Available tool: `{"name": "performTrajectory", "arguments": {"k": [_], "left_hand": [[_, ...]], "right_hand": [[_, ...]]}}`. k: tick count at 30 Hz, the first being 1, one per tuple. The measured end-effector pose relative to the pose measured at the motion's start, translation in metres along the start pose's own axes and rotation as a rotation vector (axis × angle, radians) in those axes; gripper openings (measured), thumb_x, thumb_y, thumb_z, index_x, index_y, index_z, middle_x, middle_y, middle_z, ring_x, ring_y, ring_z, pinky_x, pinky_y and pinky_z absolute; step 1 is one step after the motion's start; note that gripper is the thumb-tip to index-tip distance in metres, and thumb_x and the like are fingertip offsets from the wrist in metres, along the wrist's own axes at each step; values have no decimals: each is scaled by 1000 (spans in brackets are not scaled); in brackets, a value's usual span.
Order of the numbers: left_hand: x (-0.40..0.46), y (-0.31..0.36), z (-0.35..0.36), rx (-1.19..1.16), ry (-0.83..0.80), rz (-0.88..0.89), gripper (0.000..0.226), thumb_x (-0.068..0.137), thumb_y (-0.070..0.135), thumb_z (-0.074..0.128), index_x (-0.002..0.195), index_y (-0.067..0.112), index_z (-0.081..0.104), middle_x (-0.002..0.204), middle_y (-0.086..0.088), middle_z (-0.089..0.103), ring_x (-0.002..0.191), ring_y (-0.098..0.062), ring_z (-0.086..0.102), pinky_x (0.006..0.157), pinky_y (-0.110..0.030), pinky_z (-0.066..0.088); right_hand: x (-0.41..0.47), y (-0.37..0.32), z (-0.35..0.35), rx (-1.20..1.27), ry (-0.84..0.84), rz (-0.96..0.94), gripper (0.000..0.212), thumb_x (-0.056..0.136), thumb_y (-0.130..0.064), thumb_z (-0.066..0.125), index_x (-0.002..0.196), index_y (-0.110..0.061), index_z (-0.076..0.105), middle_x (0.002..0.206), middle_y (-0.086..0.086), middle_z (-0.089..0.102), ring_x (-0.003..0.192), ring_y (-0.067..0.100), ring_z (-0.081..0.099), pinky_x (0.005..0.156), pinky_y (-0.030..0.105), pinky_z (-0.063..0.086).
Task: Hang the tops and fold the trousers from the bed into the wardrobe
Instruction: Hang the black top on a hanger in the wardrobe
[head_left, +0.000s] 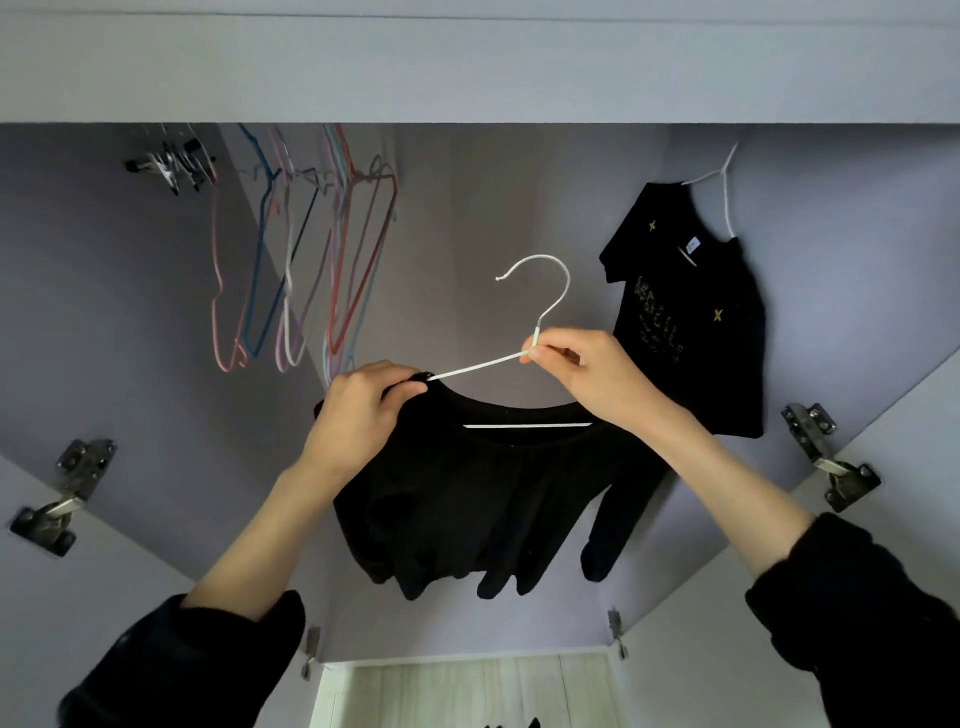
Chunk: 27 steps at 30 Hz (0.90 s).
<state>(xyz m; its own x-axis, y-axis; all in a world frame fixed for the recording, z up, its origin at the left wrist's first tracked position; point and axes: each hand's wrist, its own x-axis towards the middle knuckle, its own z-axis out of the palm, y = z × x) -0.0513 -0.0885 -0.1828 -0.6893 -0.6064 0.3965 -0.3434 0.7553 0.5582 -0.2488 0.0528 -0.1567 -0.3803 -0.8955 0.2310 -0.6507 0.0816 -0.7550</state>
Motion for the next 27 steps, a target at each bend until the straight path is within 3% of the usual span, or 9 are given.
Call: {"name": "performTrajectory", "arguments": {"k": [3,5,7,11,13,18,23,25,27], "left_hand": [[-2,1,5,-6,-45,-15,16,92,12,56,100,4,68,93,-2,65,88,-16,59,78,-16,37],[-1,1,11,-14,-49,-23,17,94,10,52,100,2,66,93,-4,65,88,-18,59,78,-17,37],[1,1,18,-31,-41,-57,18,94,10,51,102,2,66,95,-6,66,89,-18,59,78,-17,37],[7,-3,37,-78,-67,-132,20,95,13,51,105,3,65,100,-6,66,92,-15,57,79,-16,36],[7,-3,47,-70,-71,-129,19,94,11,53,104,3,66,101,-7,66,93,-17,58,82,-17,36],[17,9,64,54,-56,17,28,89,-1,54,112,10,66,109,-9,65,103,-30,58,99,-48,39],[35,35,55,181,1,258,42,85,-6,50,124,7,55,124,-15,52,112,-35,48,96,-51,43],[43,54,44,255,88,366,46,80,-8,49,124,7,52,127,-18,49,116,-36,46,93,-50,44],[53,75,33,316,184,511,49,79,-8,44,126,6,48,134,-21,44,130,-37,34,103,-48,35]], "right_hand": [[-4,3,-1,15,-4,10,18,93,-23,55,90,-18,72,79,4,66,66,23,47,67,28,39],[-6,5,-5,6,-23,45,16,92,-26,57,91,-19,72,67,-6,58,58,5,43,64,20,37],[-8,11,-9,-4,-61,121,13,91,-27,59,86,-18,68,64,-10,55,54,-1,46,63,16,38],[-12,27,-21,-22,-148,294,13,91,-21,58,80,-21,63,71,-6,62,59,9,56,67,25,47],[-18,33,-27,12,-191,353,13,92,-17,57,81,-19,63,72,-4,63,62,11,58,64,23,46],[-34,46,-46,252,-173,459,11,92,-17,58,85,-17,67,73,-5,65,63,6,57,61,18,41],[-26,57,-64,558,-51,574,16,91,-6,56,102,-10,67,87,-1,68,65,6,58,62,14,46],[-21,59,-68,689,-65,581,29,87,4,54,114,-5,61,101,1,68,75,8,61,71,16,49],[-14,61,-71,788,-81,577,44,86,14,45,123,-7,54,114,2,65,88,12,64,74,21,53]]}}
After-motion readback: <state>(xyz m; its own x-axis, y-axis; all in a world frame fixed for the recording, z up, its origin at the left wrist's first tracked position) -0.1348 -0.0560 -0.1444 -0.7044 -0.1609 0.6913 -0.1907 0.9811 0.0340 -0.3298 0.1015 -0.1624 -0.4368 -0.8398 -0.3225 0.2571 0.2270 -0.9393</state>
